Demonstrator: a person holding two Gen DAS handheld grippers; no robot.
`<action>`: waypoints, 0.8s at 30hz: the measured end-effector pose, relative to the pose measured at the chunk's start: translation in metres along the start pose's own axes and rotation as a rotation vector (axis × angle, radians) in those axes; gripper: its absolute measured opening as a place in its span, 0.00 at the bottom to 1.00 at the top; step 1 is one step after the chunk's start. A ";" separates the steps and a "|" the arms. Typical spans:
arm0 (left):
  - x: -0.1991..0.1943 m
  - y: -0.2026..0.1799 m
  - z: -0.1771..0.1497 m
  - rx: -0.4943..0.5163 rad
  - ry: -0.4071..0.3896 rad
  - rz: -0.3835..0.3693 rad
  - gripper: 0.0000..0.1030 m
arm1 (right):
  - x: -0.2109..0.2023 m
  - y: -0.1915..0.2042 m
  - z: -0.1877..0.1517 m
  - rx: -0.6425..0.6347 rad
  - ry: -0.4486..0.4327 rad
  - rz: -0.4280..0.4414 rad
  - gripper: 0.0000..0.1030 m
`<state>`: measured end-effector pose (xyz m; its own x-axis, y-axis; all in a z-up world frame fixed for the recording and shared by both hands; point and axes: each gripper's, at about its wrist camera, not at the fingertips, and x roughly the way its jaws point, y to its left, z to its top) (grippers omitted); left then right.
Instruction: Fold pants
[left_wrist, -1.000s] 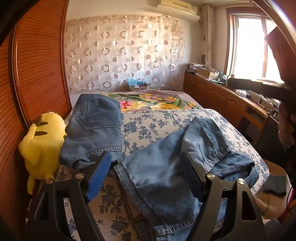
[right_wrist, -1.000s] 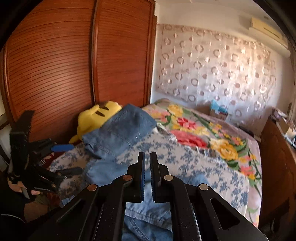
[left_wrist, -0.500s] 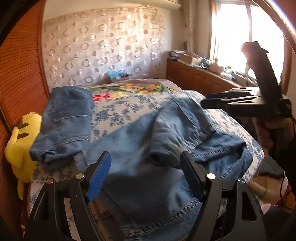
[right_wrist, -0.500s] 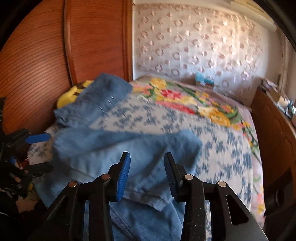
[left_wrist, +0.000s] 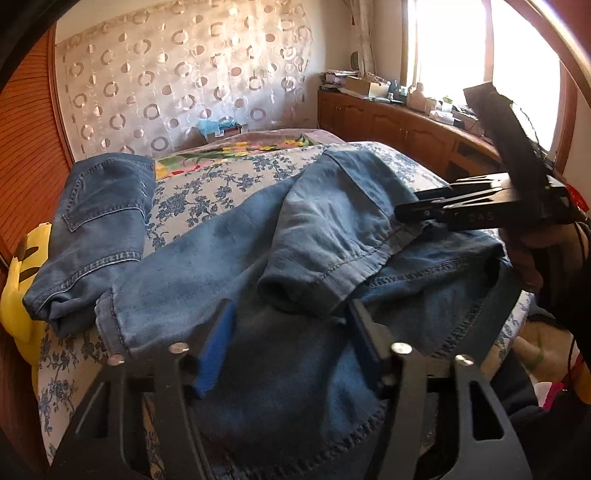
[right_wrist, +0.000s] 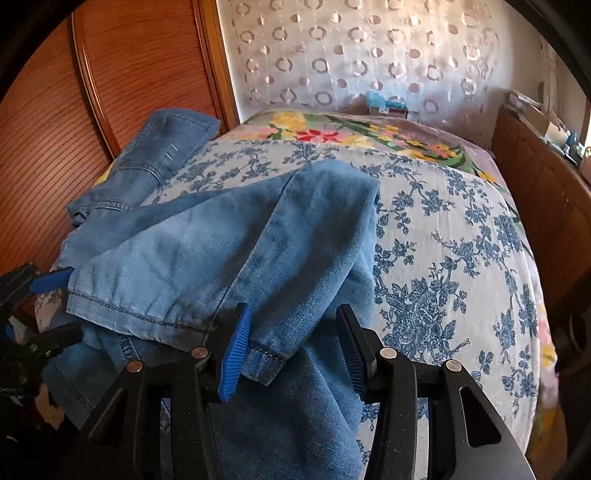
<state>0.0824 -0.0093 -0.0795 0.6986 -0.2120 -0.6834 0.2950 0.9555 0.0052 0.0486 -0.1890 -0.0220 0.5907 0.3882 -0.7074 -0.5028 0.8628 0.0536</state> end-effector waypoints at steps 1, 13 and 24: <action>0.001 0.001 0.001 0.009 0.002 0.002 0.41 | -0.004 0.004 0.002 -0.004 -0.011 0.011 0.26; -0.030 0.003 0.027 -0.006 -0.124 -0.071 0.10 | -0.103 0.061 0.089 -0.096 -0.251 -0.012 0.02; -0.111 -0.002 -0.005 -0.036 -0.219 -0.107 0.08 | -0.129 0.137 0.151 -0.229 -0.323 0.117 0.02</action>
<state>0.0008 0.0133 -0.0069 0.7903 -0.3477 -0.5044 0.3539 0.9312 -0.0873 -0.0014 -0.0717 0.1831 0.6706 0.5927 -0.4461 -0.6844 0.7264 -0.0637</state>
